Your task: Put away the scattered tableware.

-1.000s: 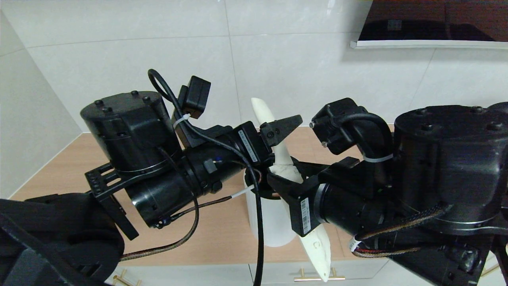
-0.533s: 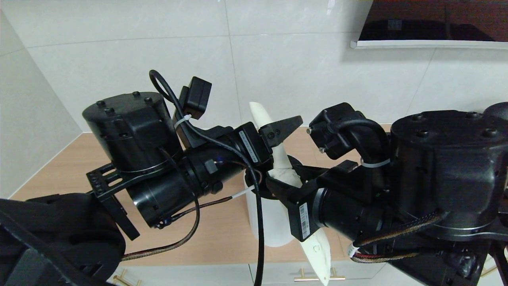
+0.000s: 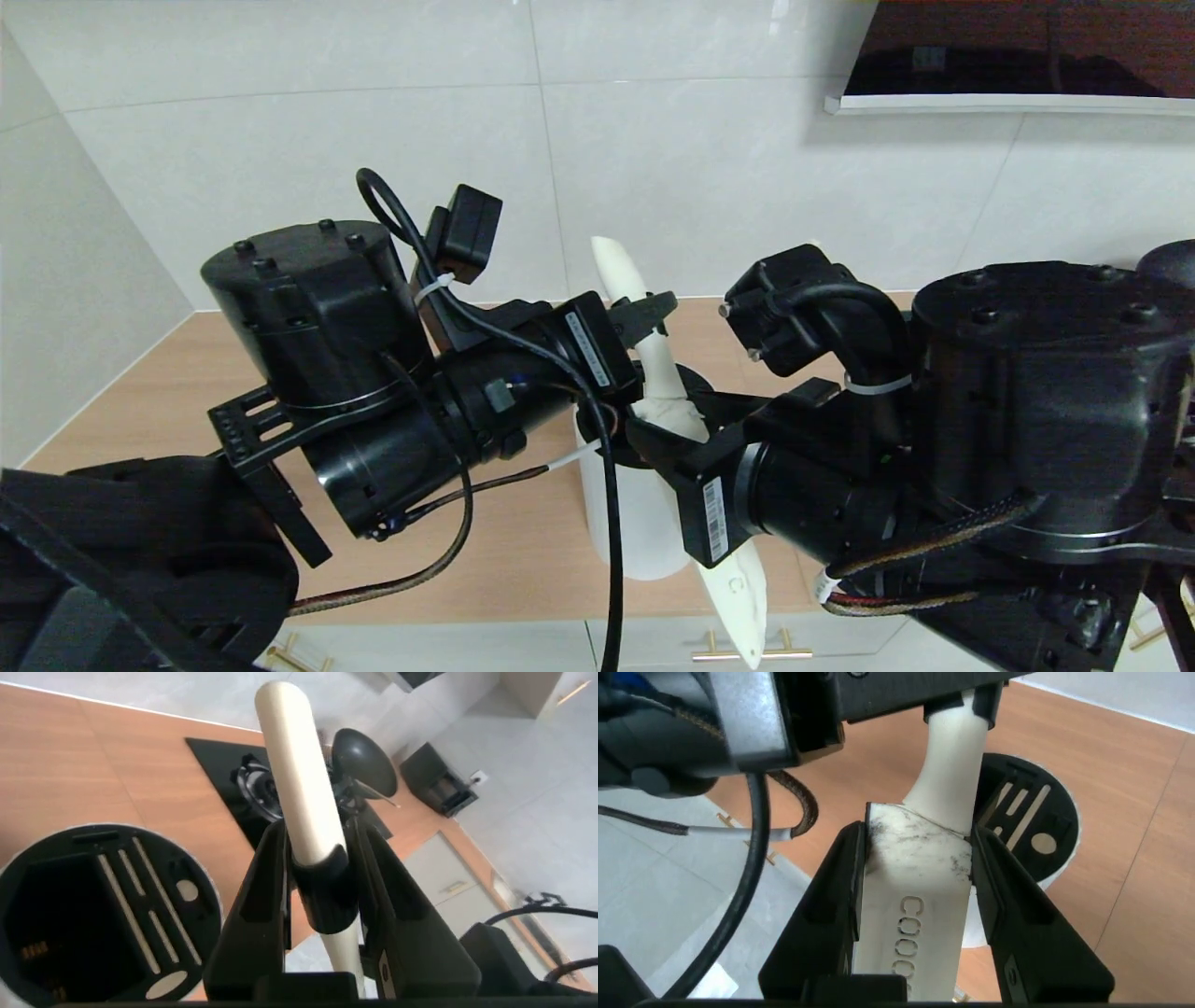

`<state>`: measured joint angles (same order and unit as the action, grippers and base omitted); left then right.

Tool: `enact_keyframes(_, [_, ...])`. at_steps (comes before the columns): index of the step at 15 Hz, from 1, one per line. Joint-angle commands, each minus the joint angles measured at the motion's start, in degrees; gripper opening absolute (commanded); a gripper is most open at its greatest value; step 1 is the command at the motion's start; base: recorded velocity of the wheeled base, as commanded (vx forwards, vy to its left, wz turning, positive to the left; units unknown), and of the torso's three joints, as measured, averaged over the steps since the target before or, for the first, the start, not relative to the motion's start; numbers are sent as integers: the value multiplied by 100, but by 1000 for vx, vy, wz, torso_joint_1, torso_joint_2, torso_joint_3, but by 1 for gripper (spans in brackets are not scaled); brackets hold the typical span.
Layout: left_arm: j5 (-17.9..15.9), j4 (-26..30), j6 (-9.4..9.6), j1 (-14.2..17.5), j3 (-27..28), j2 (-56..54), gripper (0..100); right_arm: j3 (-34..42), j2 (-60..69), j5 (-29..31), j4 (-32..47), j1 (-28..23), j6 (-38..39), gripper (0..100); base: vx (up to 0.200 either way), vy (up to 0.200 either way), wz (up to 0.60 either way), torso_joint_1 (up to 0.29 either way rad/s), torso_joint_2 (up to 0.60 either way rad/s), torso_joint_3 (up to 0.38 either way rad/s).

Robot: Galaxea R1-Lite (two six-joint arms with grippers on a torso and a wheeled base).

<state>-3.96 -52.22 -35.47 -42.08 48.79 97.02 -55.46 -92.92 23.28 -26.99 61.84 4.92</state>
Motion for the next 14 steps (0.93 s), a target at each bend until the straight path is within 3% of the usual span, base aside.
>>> enact_keyframes(1, [1, 2, -3, -2, 8, -8, 0, 0, 10, 1, -8, 3, 0, 0, 0, 0, 0, 0, 0, 0])
enact_keyframes(4, [1, -7, -3, -2, 17, -52, 0, 0, 28, 18, -17, 3, 0, 0, 0, 0, 0, 0, 0, 0])
enact_keyframes(5, [9, -7, -3, -2, 17, -70, 0, -9, 28, 18, -17, 3, 8, 100, 0, 0, 0, 0, 0, 0])
enact_keyframes(8, [89, 2, 5, -2, 17, -219, 0, 35, 63, 18, -149, 3, 8, 100, 0, 0, 0, 0, 0, 0])
enact_keyframes(10, [150, 19, 172, -2, 26, -430, 0, 123, 248, 18, -289, -6, -18, 100, 0, 0, 0, 0, 0, 0])
enact_keyframes(14, [730, 28, 858, -2, 43, -641, 0, 254, 845, 1, -316, -550, -159, 100, 0, 0, 0, 0, 0, 0])
